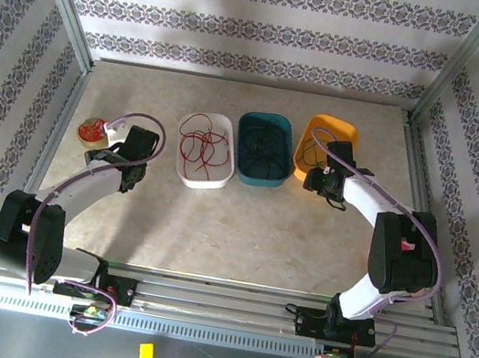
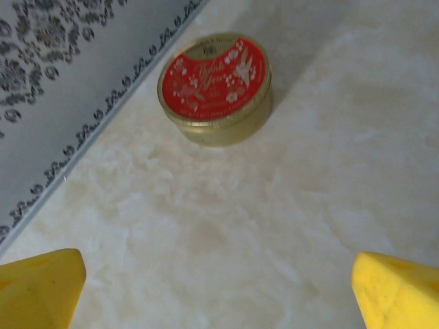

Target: Untangle the cables

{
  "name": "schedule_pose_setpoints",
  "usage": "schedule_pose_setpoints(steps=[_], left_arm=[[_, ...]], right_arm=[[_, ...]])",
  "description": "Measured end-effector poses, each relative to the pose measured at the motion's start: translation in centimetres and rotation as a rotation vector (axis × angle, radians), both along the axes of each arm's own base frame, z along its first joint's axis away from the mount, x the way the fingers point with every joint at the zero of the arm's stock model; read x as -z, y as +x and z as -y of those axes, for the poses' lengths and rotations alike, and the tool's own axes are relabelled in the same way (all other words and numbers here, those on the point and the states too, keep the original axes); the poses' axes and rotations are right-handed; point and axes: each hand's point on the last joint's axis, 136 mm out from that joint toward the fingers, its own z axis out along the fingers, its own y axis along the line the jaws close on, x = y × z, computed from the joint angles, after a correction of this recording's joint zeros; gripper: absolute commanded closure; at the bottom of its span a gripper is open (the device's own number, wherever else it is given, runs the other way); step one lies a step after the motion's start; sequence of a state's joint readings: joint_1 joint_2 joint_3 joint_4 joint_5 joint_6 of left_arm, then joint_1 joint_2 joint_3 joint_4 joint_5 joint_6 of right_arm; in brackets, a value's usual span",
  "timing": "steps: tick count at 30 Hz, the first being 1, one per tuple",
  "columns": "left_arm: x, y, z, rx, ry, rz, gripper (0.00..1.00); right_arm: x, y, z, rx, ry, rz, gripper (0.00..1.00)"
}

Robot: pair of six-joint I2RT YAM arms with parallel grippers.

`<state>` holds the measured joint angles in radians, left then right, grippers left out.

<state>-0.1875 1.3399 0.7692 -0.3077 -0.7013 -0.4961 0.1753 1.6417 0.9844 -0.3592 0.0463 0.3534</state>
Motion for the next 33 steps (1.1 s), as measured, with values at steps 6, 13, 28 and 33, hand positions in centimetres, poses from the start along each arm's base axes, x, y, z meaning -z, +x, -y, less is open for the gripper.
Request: schedule_pose_setpoints(steps=[6,13,28,33], left_arm=[[-0.6,1.5,-0.1,0.015,0.048,0.038,0.01],[0.5,2.6,-0.1,0.048,0.087,0.042,0.01],[3.3,3.9,-0.7,0.098,0.141,0.106,0.01],[3.4,5.7,-0.1,0.162,0.154,0.149,0.01]], right_arm=[[-2.5,-2.0,-1.1,-0.099,-0.160,0.094,0.36],[-7.1,-4.5,1.9,-0.032,-0.335,0.399,0.27],[-6.1,-2.1,9.8,0.198,-0.484,0.635,0.05],[-4.9,-0.5,11.0,0.200,-0.377,0.695,0.02]])
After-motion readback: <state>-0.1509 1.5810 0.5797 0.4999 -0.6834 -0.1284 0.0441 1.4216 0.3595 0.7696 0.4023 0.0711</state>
